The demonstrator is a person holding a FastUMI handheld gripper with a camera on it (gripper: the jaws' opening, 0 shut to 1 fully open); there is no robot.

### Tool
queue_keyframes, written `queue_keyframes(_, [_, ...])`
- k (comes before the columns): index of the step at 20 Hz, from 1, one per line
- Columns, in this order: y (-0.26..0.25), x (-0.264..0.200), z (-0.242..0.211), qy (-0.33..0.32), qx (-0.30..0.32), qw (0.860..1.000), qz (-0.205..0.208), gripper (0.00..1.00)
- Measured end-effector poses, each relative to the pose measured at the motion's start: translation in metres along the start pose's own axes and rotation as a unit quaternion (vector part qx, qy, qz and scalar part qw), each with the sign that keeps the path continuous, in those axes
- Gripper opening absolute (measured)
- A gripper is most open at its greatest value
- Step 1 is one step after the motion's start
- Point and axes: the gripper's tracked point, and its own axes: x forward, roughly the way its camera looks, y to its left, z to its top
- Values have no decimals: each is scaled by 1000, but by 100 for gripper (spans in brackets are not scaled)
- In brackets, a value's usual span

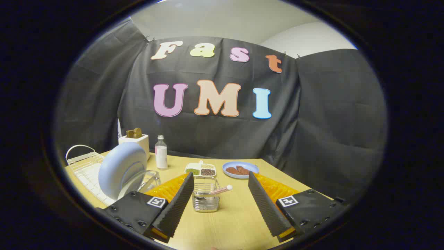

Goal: Take the plate from the dish rack, then take the spoon from the basket and place it into the plate.

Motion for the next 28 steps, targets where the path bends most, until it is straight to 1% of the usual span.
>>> queue_keyframes(6, [6, -15, 7, -3, -8, 1000, -5, 100])
queue_keyframes(11, [5, -22, 8, -3, -3, 1000, -9, 100])
queue_keyframes(19, [1, -33, 6, 3, 7, 1000, -29, 100])
queue_keyframes(23, [5, -34, 6, 9, -3, 999, -39, 100])
queue_keyframes(25, [10, -32, 9, 12, -16, 999, -51, 100])
queue_keyframes(28, [9, -25, 18, 14, -42, 995, -87, 100])
